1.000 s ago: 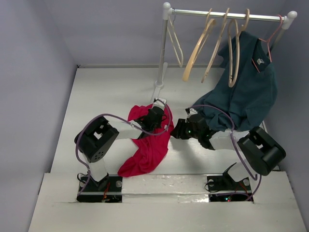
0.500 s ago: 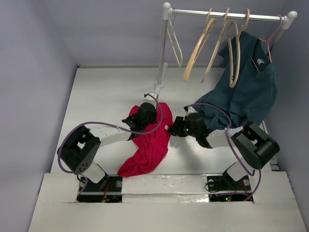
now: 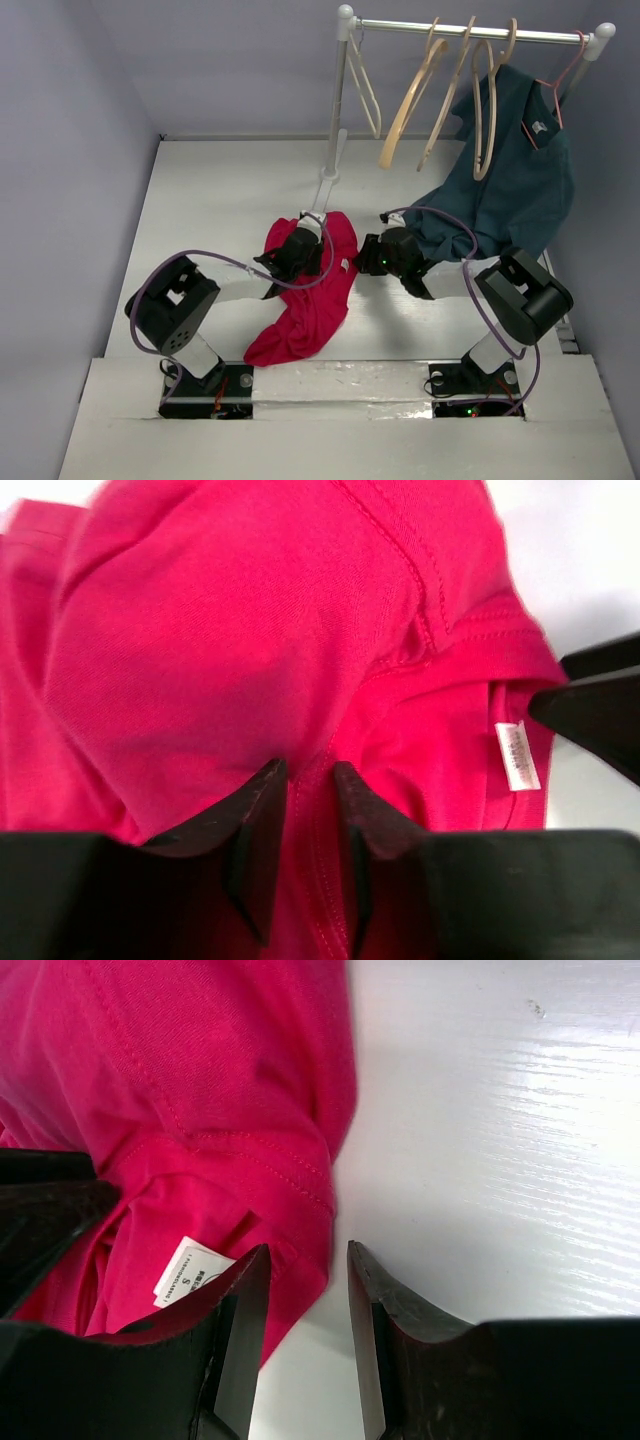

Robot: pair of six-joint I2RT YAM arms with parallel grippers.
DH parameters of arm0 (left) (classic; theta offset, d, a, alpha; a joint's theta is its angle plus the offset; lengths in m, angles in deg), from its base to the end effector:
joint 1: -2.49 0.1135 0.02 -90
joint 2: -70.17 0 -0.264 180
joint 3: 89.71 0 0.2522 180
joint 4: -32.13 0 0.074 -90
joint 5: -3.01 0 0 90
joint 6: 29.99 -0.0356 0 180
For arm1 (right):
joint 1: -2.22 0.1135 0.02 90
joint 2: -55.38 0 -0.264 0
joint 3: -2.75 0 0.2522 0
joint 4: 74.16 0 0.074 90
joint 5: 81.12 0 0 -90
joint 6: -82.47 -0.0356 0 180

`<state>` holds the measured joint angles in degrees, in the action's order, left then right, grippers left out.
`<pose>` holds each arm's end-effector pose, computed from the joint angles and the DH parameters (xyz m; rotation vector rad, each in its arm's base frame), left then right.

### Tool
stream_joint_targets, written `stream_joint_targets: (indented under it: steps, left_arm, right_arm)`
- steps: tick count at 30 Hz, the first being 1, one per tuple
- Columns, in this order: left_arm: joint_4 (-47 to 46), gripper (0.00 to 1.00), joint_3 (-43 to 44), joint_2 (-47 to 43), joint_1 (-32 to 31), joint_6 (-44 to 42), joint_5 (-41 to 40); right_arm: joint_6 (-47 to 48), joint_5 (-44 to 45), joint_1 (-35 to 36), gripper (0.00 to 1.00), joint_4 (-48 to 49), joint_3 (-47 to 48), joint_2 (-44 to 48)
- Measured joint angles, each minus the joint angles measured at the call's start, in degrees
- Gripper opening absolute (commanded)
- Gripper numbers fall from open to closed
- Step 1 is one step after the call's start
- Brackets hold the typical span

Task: Place the t-shirt on the hanger
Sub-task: Pick up the T-shirt from the center of the board.

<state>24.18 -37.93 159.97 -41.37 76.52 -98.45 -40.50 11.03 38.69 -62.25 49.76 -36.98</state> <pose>0.2299 -0.2111 0.1676 0.3801 2.0785 -0.4285 0.2417 0.1770 0.1375 -0.0456 2.2283 0.6486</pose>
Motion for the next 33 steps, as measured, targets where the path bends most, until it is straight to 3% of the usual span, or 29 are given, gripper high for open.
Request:
stream_joint_targets:
  steps: [4, 6, 7, 8, 15, 25, 33]
  left_arm:
    - [-0.07, 0.28, 1.4, 2.99, 0.0, -1.16, 1.27]
    - [-0.72, 0.25, 2.12, 3.93, 0.02, -1.36, 1.7]
    - [-1.14, 0.05, 2.32, 4.24, 0.0, -1.38, 2.08]
    - [-1.51, 0.0, 2.32, 4.33, 0.0, -1.31, 2.25]
    - [-1.18, 0.0, 1.84, 2.69, 0.02, -0.11, 2.45]
    - [-0.87, 0.0, 0.52, -10.93, 0.02, 4.13, 2.86]
    - [-0.66, 0.0, -0.44, -12.98, 0.02, 5.95, 5.18]
  right_arm:
    - [0.39, 0.04, 0.0, 0.43, -0.11, 0.02, 0.0]
    - [0.42, 0.02, 0.0, 0.44, -0.11, 0.02, 0.0]
    - [0.42, 0.02, 0.0, 0.44, -0.11, 0.02, 0.0]
    - [0.42, 0.0, 0.0, 0.44, -0.11, 0.02, 0.0]
    - [0.7, -0.35, 0.0, 0.46, -0.04, 0.02, 0.02]
    - [3.72, -1.33, 0.0, 0.54, -1.97, -0.07, 3.52]
    - [6.54, -4.17, 0.02, 0.59, -2.78, 0.76, 3.48]
